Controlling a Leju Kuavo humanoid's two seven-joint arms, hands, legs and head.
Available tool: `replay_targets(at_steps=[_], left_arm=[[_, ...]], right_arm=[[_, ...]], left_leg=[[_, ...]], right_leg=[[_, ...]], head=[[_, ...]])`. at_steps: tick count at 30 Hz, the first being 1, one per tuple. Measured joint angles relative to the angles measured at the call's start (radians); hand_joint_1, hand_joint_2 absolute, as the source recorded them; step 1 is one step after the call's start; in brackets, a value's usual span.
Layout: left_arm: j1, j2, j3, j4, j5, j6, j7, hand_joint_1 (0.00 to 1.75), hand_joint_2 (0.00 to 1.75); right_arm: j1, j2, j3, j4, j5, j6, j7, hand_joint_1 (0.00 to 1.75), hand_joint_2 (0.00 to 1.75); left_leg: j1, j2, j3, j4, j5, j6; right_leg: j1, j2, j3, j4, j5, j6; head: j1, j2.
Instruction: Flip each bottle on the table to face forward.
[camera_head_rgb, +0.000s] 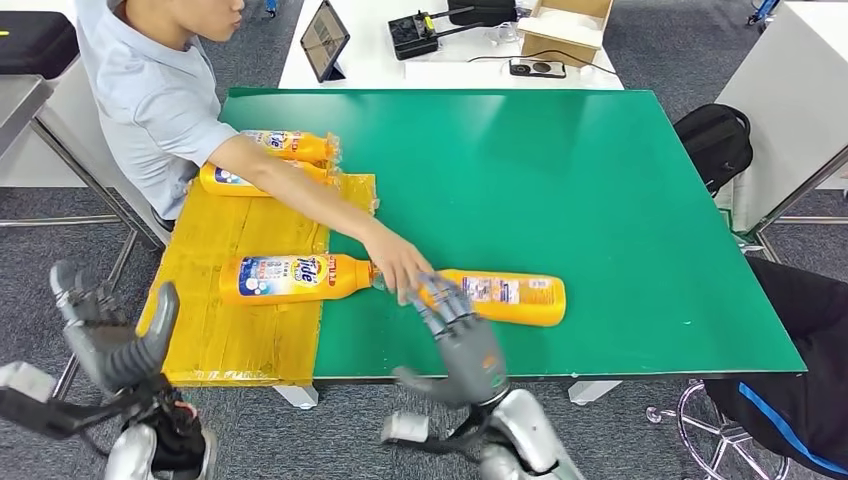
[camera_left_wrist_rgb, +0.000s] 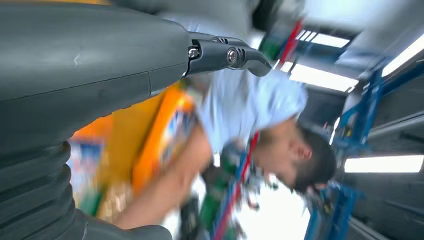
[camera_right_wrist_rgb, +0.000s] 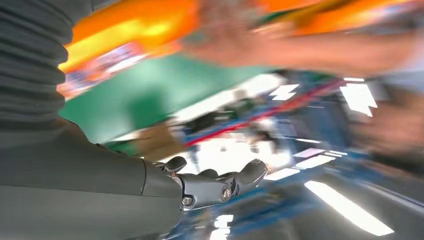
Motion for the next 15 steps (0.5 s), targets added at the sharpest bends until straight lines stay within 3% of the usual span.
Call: replay_targets(at_steps=[8, 15], left_arm=[[0.084, -0.004, -0.009, -0.085, -0.244, 0.179, -0.023, 0.0, 1.75], [0.088, -0.004, -0.05, -0.097, -0.294, 0.212, 0.019, 0.0, 1.75]], right_arm=[[0.024, -0.046, -0.147, -0.009, 0.128, 0.126, 0.148, 0.0, 1.75], [-0.047, -0.065, -0.203, 0.072, 0.095, 0.233, 0.194, 0.0, 1.75]], left_leg=[[0.0, 0.0, 0.0, 0.0, 0.0, 0.0], [0.0, 0.001, 0.001, 0.0, 0.0, 0.0]], right_leg=[[0.0, 0.0, 0.0, 0.0, 0.0, 0.0], [0.0, 0.0, 0.0, 0.0, 0.001, 0.0]], head=[[0.0, 0.0], [0.0, 0.0]])
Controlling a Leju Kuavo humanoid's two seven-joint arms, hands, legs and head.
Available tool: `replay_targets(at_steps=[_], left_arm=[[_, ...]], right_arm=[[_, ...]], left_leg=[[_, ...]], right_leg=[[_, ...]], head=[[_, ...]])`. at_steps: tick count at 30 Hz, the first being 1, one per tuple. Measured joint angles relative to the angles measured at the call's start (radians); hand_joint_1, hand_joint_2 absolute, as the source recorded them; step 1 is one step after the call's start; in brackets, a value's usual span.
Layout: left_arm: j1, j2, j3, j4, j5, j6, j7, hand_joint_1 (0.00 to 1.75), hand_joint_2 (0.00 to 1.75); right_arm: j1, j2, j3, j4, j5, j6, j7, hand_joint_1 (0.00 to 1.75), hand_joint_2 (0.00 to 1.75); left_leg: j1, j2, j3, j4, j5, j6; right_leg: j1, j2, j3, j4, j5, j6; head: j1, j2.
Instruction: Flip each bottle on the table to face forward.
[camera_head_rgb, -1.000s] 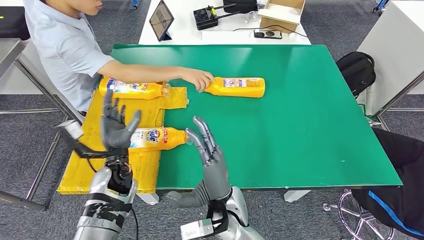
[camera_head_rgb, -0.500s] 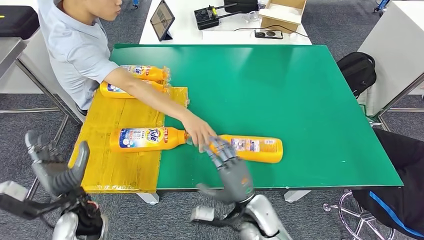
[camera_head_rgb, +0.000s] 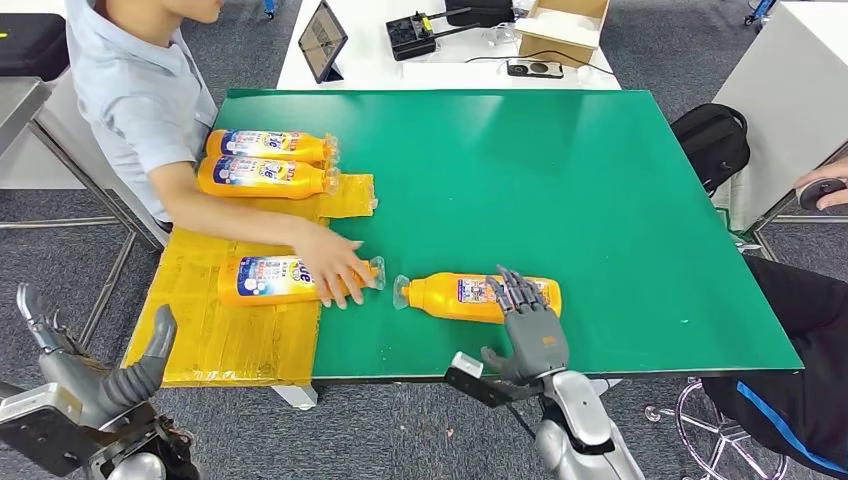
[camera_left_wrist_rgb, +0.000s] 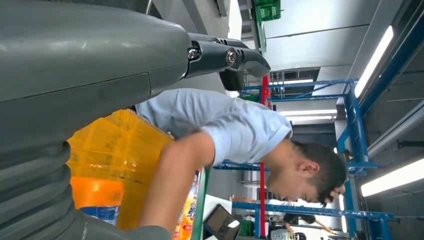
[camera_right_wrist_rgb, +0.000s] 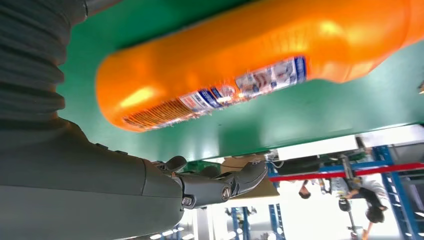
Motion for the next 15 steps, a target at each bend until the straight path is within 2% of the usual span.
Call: replay_targets(at_steps=[5, 15], left_arm=[[-0.017, 0.0, -0.023, 0.005, -0.016, 0.008, 0.019, 0.0, 1.75], [-0.038, 0.004, -0.04, 0.028, -0.05, 0.018, 0.05, 0.0, 1.75]], right_arm=[[-0.088, 0.007, -0.004, 0.093, -0.031, 0.041, 0.037, 0.0, 1.75], [-0.177, 0.012, -0.012, 0.225, -0.076, 0.054, 0.042, 0.0, 1.75]], left_leg=[[0.0, 0.0, 0.0, 0.0, 0.001, 0.0], [0.0, 0.0, 0.0, 0.0, 0.0, 0.0]], right_leg=[[0.0, 0.0, 0.0, 0.0, 0.0, 0.0], [0.0, 0.0, 0.0, 0.0, 0.0, 0.0]], head=[[0.0, 0.0], [0.0, 0.0]])
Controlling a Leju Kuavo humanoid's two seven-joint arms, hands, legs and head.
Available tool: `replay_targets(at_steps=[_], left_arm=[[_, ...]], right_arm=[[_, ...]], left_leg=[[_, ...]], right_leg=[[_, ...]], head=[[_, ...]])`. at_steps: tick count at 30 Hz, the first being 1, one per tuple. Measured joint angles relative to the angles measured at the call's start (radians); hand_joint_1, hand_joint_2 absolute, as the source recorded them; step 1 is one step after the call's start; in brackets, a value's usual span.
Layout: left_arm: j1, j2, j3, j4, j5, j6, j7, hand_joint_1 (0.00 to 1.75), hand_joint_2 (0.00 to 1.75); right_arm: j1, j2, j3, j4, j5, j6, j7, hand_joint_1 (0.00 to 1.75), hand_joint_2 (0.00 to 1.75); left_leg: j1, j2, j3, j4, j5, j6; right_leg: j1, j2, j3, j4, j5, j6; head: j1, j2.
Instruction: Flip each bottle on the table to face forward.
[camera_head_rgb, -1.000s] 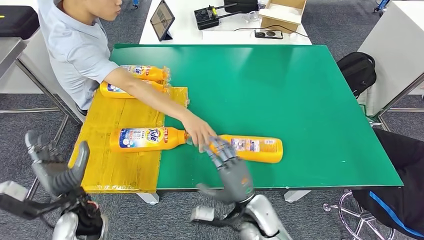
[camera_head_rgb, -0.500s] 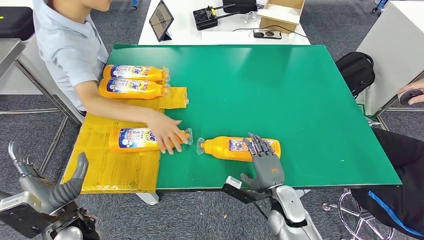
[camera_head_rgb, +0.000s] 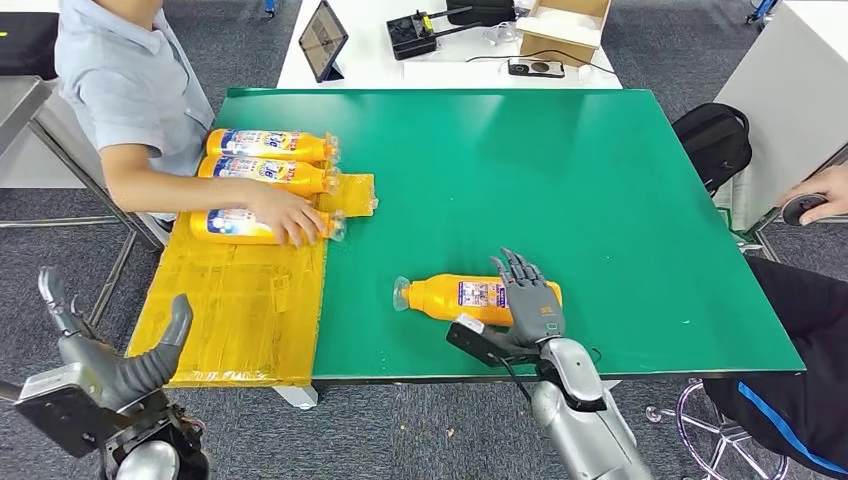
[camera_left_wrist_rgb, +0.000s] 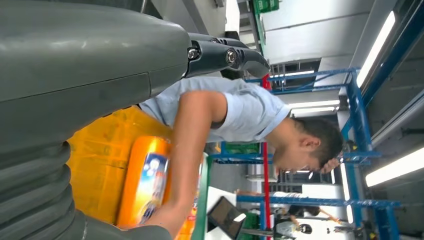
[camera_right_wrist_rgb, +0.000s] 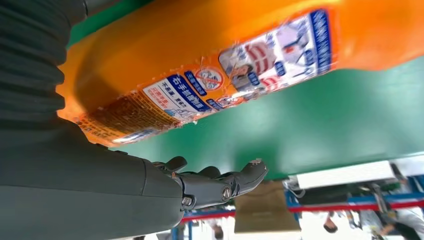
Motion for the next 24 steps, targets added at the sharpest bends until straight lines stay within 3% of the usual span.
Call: replay_targets(at_steps=[6, 11, 22, 23, 24], left_arm=[[-0.04, 0.008, -0.017, 0.049, 0.029, -0.038, 0.047, 0.0, 1.75], [-0.044, 0.013, -0.019, 0.064, 0.086, -0.11, 0.119, 0.0, 1.75], [-0.043, 0.02, -0.018, 0.07, 0.122, -0.148, 0.151, 0.0, 1.75], [-0.042, 0.021, -0.017, 0.07, 0.137, -0.163, 0.162, 0.0, 1.75], [-0.041, 0.021, -0.017, 0.07, 0.15, -0.178, 0.172, 0.0, 1.75]], right_arm=[[-0.122, 0.01, -0.011, 0.177, -0.029, 0.029, 0.005, 0.0, 1.75], [-0.197, 0.027, -0.003, 0.293, -0.005, 0.105, 0.089, 0.0, 1.75], [-0.25, 0.032, 0.014, 0.374, 0.012, 0.128, 0.125, 0.01, 1.75], [-0.252, 0.032, 0.017, 0.375, 0.017, 0.134, 0.134, 0.11, 1.75], [-0.254, 0.032, 0.021, 0.376, 0.021, 0.14, 0.14, 0.52, 1.75]], left_leg=[[0.0, 0.0, 0.001, 0.0, 0.001, 0.001], [0.0, 0.0, 0.002, 0.0, 0.001, 0.001], [0.0, 0.001, 0.007, 0.0, 0.001, 0.001], [0.0, 0.001, 0.007, 0.0, 0.001, 0.001], [0.0, 0.001, 0.008, 0.0, 0.001, 0.001]], right_leg=[[0.0, 0.0, 0.001, 0.0, 0.001, 0.0], [0.0, 0.0, 0.002, 0.0, 0.001, 0.0], [0.0, 0.0, 0.006, 0.0, 0.001, 0.0], [0.0, 0.0, 0.007, 0.0, 0.001, 0.0], [0.0, 0.0, 0.007, 0.0, 0.001, 0.0]], head=[[0.0, 0.0], [0.0, 0.0], [0.0, 0.0], [0.0, 0.0], [0.0, 0.0]])
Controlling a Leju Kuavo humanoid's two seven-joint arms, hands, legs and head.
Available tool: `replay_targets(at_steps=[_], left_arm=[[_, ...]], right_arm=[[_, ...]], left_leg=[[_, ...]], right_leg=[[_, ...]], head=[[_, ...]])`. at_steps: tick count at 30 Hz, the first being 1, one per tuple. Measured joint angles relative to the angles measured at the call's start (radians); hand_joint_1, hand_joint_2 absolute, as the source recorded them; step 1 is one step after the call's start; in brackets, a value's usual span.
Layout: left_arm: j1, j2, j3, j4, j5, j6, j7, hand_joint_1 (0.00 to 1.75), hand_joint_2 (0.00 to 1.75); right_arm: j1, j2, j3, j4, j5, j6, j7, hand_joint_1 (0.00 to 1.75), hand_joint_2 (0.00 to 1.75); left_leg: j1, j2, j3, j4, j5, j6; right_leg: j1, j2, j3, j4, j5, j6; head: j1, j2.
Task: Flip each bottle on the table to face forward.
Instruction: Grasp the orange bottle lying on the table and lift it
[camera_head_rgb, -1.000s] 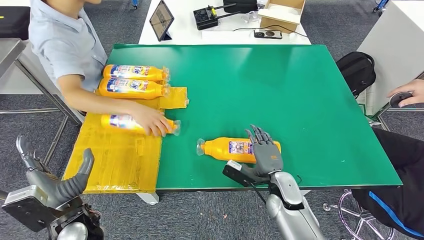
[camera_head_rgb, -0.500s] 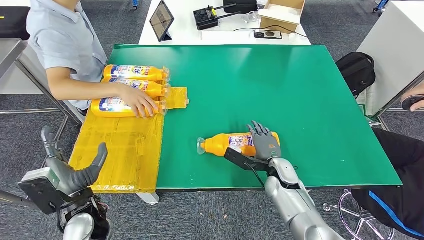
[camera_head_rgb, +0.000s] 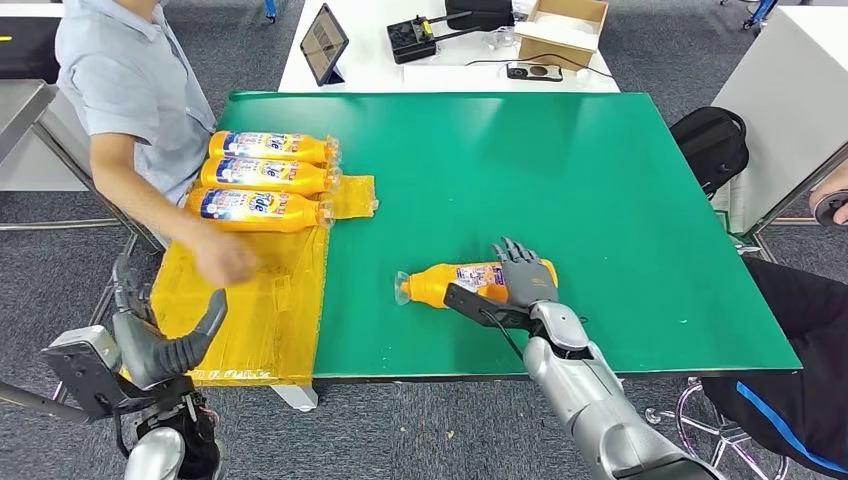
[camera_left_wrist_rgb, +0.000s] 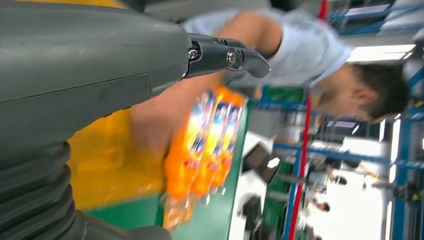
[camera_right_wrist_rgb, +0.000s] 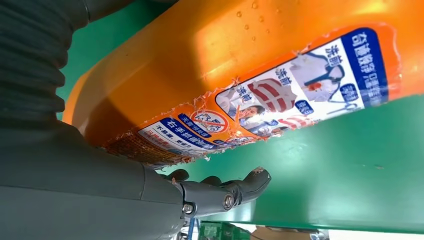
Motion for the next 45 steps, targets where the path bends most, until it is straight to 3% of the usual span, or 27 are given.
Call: replay_targets(at_steps=[2, 3, 4, 7, 12, 15, 30, 34, 37, 40, 42, 45], left_arm=[[0.002, 0.001, 0.001, 0.0, 0.016, -0.023, 0.013, 0.0, 1.75], [0.003, 0.001, 0.001, 0.0, 0.019, -0.03, 0.016, 0.0, 1.75], [0.004, 0.002, 0.001, 0.0, 0.021, -0.037, 0.019, 0.0, 1.75], [0.004, 0.003, 0.001, 0.001, 0.032, -0.058, 0.025, 0.0, 1.75], [0.0, 0.008, -0.001, 0.016, 0.074, -0.095, 0.028, 0.0, 1.75], [-0.008, 0.014, -0.006, 0.032, 0.096, -0.102, 0.025, 0.0, 1.75], [-0.022, 0.037, -0.033, 0.062, 0.128, -0.103, 0.019, 0.0, 1.75], [-0.023, 0.042, -0.067, 0.074, 0.06, -0.073, -0.022, 0.0, 1.75], [-0.024, 0.042, -0.106, 0.09, 0.032, -0.097, -0.014, 0.0, 1.75], [-0.017, 0.049, -0.162, 0.118, 0.01, -0.215, 0.006, 0.0, 1.75], [-0.004, 0.052, -0.216, 0.141, -0.01, -0.274, -0.015, 0.0, 1.75], [0.014, 0.048, -0.289, 0.163, 0.009, -0.285, -0.048, 0.0, 1.75]], right_arm=[[-0.003, -0.001, 0.009, 0.0, 0.005, 0.015, 0.006, 1.38, 1.75], [-0.004, -0.003, 0.014, 0.0, 0.006, 0.024, 0.006, 1.71, 1.75], [-0.006, -0.004, 0.02, 0.0, 0.007, 0.035, 0.006, 1.75, 1.75], [-0.014, -0.012, 0.036, 0.0, -0.016, 0.061, -0.021, 1.75, 1.75], [-0.037, -0.034, 0.041, -0.002, -0.165, 0.154, -0.174, 1.75, 1.75], [-0.047, -0.046, 0.042, 0.0, -0.226, 0.188, -0.222, 1.75, 1.75], [-0.063, -0.066, 0.085, 0.04, -0.352, 0.189, -0.302, 1.75, 1.75], [0.065, -0.029, 0.063, -0.087, -0.503, -0.001, -0.516, 1.75, 1.75], [0.13, -0.002, 0.05, -0.205, -0.535, -0.023, -0.542, 1.75, 1.75], [0.176, 0.017, 0.032, -0.309, -0.592, -0.033, -0.621, 1.75, 1.75], [0.202, 0.03, 0.024, -0.381, -0.636, -0.025, -0.668, 1.75, 1.75], [0.235, 0.054, 0.022, -0.472, -0.69, 0.013, -0.687, 1.75, 1.75]], left_leg=[[0.0, 0.0, 0.001, 0.0, 0.0, 0.0], [0.0, 0.0, 0.001, 0.0, 0.0, 0.0], [0.0, 0.0, 0.002, 0.0, 0.0, 0.0], [0.0, 0.0, 0.002, 0.0, 0.0, 0.0], [0.0, 0.002, 0.007, 0.0, -0.002, -0.001], [0.0, 0.003, 0.01, 0.0, -0.003, -0.002], [0.001, 0.003, 0.014, 0.0, -0.003, -0.002], [0.001, 0.001, 0.008, 0.0, -0.002, -0.002], [0.001, 0.0, 0.003, 0.0, -0.001, -0.001], [0.0, -0.001, -0.001, 0.0, -0.001, -0.001], [0.0, -0.001, -0.003, 0.0, -0.001, -0.001], [-0.001, 0.0, -0.005, 0.0, -0.002, -0.001]], right_leg=[[0.0, 0.0, 0.001, 0.0, 0.0, 0.0], [0.0, 0.0, 0.001, 0.0, 0.0, 0.0], [0.0, 0.0, 0.001, 0.0, 0.0, 0.0], [0.0, 0.0, 0.001, 0.0, 0.0, 0.0], [0.0, 0.002, 0.004, -0.001, 0.0, 0.0], [0.0, 0.003, 0.006, -0.001, 0.0, 0.0], [0.001, 0.004, 0.01, -0.001, 0.0, 0.0], [0.001, 0.003, 0.007, 0.0, 0.0, 0.0], [0.001, 0.003, 0.002, 0.0, 0.0, 0.0], [0.0, 0.001, 0.0, 0.0, 0.0, 0.0], [0.0, 0.001, -0.002, 0.0, 0.0, 0.0], [-0.001, 0.001, -0.004, 0.0, 0.0, 0.0]], head=[[0.0, 0.0], [0.0, 0.0], [0.0, 0.0], [0.0, 0.0], [0.0, 0.0], [0.0, 0.0], [0.0, 0.0], [0.0, 0.0], [0.0, 0.0], [0.0, 0.0], [0.0, 0.0], [0.0, 0.0]])
